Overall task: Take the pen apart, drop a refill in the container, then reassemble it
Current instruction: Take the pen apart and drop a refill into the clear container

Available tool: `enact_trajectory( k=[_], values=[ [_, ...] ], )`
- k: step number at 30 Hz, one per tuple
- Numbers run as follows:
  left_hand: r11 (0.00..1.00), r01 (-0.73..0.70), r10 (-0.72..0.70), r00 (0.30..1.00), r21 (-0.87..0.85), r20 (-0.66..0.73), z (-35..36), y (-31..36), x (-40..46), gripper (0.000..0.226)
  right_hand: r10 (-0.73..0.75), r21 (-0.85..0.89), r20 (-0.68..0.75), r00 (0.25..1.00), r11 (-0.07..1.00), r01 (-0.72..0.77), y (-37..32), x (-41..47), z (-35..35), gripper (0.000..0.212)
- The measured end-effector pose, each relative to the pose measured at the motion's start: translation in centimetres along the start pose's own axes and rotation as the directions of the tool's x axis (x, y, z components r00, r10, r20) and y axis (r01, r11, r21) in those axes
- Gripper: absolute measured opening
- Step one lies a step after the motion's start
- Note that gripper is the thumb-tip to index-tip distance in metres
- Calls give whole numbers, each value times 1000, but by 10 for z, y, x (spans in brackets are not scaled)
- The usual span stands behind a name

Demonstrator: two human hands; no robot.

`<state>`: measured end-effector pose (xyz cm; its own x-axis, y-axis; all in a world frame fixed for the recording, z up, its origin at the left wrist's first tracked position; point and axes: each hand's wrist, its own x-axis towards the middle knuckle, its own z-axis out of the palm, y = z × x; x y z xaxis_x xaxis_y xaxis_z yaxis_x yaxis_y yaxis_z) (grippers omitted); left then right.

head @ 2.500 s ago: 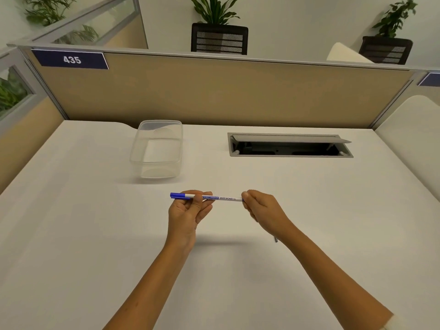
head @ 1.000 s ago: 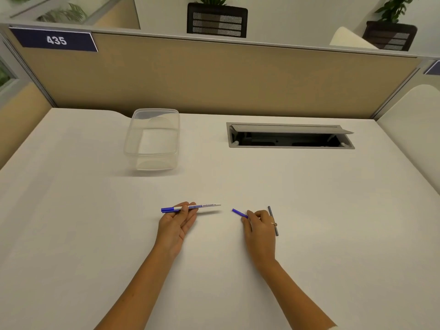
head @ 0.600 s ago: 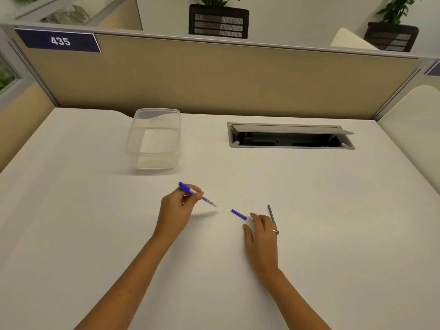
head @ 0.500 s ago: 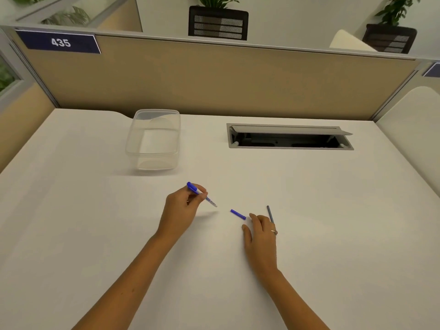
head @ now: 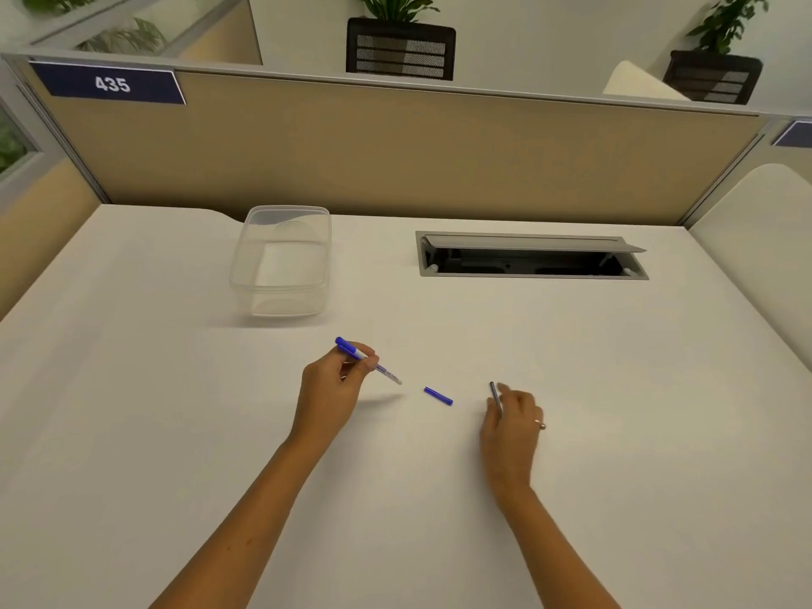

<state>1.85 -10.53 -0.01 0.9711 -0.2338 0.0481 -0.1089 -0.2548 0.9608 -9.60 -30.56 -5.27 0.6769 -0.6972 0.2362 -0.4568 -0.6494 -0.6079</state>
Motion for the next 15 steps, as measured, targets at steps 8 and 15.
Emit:
enact_trajectory(
  k=[8, 15],
  values=[
    [970, 126, -144, 987, -208, -72, -6, -9, -2, 8, 167, -141, 268, 949, 981, -133, 14, 38, -21, 38],
    [863, 250, -321, 943, -440, -94, -9, -17, -6, 6, 259, -117, 303, 917, 965, -234, 14, 45, -21, 14]
  ],
)
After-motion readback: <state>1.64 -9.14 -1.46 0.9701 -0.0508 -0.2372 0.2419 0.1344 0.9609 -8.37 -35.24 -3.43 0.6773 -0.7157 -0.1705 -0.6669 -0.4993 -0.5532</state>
